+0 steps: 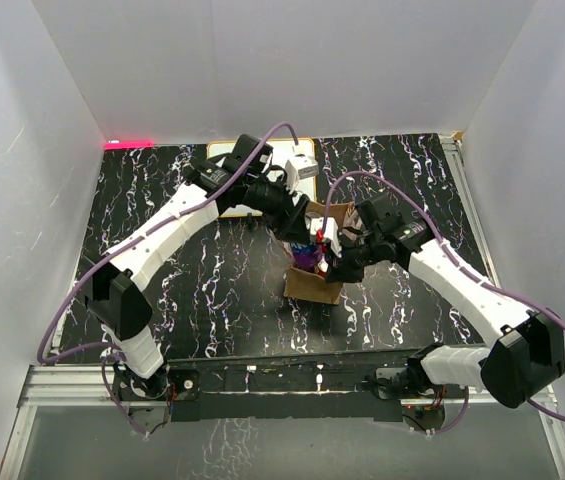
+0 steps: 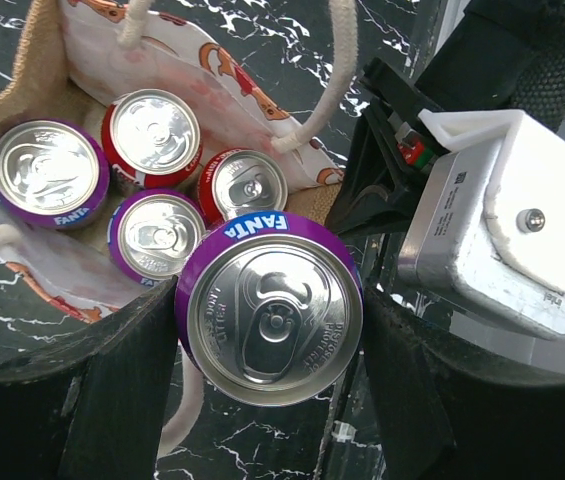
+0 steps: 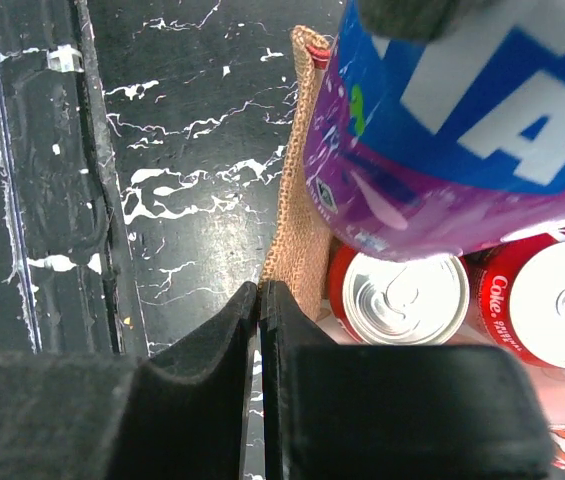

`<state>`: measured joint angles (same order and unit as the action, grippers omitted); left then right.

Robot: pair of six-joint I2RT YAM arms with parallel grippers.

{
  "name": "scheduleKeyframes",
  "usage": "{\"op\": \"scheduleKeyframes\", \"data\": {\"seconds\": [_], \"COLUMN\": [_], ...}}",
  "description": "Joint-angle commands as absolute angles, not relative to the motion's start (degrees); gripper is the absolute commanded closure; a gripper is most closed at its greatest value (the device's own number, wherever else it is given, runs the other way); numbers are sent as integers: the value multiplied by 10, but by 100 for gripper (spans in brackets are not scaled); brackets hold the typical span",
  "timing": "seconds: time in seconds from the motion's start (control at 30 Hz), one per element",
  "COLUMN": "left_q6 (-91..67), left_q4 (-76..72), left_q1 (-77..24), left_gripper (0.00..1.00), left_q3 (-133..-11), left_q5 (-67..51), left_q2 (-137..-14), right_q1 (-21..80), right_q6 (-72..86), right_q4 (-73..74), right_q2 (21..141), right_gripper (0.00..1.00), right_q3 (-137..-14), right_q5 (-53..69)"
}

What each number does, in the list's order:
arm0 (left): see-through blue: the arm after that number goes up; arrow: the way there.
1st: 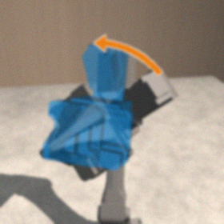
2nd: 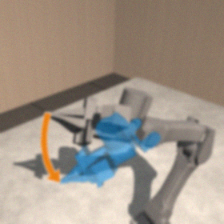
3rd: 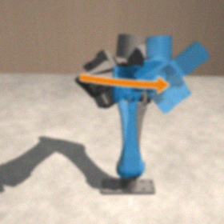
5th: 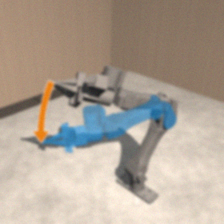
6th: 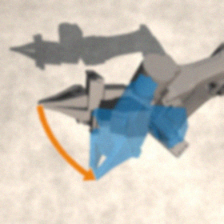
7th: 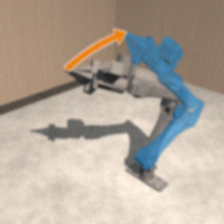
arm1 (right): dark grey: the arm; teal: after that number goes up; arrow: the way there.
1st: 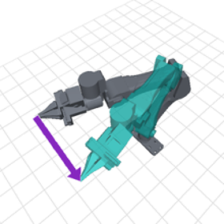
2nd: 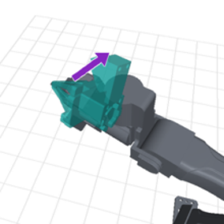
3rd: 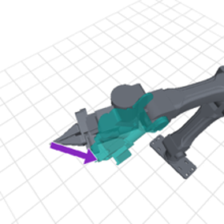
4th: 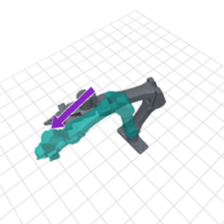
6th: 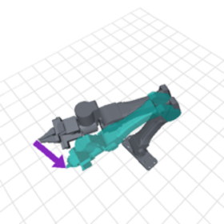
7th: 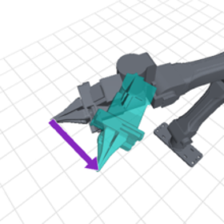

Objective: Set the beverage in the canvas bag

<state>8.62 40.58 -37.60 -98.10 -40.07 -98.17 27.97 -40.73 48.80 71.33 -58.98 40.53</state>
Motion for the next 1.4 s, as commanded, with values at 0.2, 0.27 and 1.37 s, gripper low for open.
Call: {"op": "scheduleKeyframes", "data": {"seconds": [0.2,0.27,1.37], "left_q6": [85,93,198], "left_q4": [367,372,563], "left_q1": [-399,-401,-416], "left_gripper": [100,100,100], "left_q3": [-959,-954,-1079], "left_q5": [-454,-453,-418], "left_q2": [-952,-952,-1014], "right_q1": [273,269,268], "right_q6": [-420,-421,-435], "right_q4": [483,483,461], "right_q2": [680,676,686], "right_gripper": [92,92,92], "right_q3": [-570,-567,-562], "right_q5": [452,454,438]}}
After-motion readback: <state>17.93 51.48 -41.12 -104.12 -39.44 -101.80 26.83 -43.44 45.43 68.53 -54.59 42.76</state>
